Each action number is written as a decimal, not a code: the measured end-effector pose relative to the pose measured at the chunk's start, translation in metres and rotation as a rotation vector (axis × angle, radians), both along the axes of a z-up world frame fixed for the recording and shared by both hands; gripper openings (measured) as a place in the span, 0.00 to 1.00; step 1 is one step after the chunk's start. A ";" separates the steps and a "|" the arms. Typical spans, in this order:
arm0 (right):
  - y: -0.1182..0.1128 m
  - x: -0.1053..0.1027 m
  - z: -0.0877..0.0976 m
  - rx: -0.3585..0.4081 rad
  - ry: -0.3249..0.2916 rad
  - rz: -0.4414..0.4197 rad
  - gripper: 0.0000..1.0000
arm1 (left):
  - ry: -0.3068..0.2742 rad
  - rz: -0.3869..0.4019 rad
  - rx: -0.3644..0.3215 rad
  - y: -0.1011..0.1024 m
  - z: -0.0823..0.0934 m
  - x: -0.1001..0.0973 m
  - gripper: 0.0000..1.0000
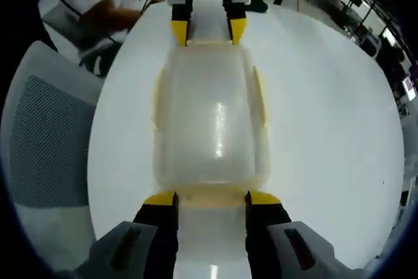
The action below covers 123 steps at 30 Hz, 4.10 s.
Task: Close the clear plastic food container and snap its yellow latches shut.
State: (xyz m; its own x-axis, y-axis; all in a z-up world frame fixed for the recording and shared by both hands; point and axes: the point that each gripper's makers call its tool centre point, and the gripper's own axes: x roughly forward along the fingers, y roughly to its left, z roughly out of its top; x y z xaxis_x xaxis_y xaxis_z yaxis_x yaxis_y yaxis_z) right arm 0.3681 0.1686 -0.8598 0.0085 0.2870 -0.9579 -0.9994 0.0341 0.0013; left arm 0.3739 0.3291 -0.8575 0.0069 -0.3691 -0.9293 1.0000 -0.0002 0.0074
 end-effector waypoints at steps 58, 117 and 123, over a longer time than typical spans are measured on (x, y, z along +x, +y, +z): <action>0.002 -0.005 0.030 0.026 0.011 0.027 0.37 | 0.042 0.018 0.017 0.002 0.032 -0.013 0.37; -0.020 0.007 0.082 0.034 0.000 0.023 0.37 | 0.025 0.004 0.035 -0.020 0.080 0.002 0.38; -0.029 0.007 0.082 0.027 0.000 0.026 0.37 | 0.028 0.006 0.037 -0.029 0.080 0.001 0.38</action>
State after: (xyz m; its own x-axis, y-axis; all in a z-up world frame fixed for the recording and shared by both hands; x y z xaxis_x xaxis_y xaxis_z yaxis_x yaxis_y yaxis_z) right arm 0.3754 0.1395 -0.7777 0.0008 0.3130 -0.9497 -1.0000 0.0080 0.0018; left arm 0.3753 0.2999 -0.7773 -0.0169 -0.3345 -0.9422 0.9998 0.0063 -0.0201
